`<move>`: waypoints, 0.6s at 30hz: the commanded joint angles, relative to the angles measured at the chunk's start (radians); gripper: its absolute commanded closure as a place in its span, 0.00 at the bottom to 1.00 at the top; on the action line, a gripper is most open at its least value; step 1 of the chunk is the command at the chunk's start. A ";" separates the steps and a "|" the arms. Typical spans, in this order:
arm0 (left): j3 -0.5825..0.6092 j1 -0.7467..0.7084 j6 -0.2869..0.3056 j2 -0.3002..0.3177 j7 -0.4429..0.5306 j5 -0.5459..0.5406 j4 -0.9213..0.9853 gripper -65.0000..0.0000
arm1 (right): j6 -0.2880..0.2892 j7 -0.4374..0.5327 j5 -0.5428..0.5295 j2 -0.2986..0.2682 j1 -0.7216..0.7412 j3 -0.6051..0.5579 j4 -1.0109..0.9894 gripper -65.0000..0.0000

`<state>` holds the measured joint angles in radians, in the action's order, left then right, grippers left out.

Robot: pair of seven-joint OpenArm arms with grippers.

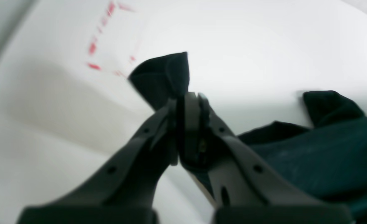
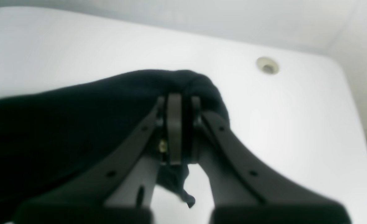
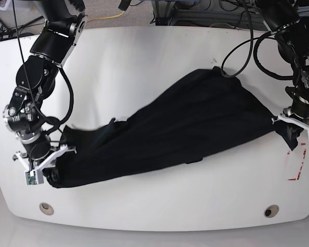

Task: Fold the T-shirt properly
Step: 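Lift the shirt with both grippers and stretch it apart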

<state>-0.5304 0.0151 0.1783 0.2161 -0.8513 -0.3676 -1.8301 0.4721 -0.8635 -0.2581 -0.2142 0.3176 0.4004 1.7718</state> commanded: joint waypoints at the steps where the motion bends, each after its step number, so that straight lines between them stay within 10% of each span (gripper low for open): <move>1: -0.018 0.056 0.003 0.018 -0.001 -0.012 -0.041 1.00 | -0.005 0.034 -0.010 -0.026 0.071 -0.034 0.010 1.00; 18: -0.056 0.374 0.003 0.133 -0.055 -0.005 -0.043 1.00 | -0.006 0.034 -0.011 -0.149 0.472 -0.209 -0.171 1.00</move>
<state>-0.5842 0.3508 0.1833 0.3077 -0.9321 -0.3683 -1.8580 0.4694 -0.8688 -0.2584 -0.3309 0.7250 0.2050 1.6073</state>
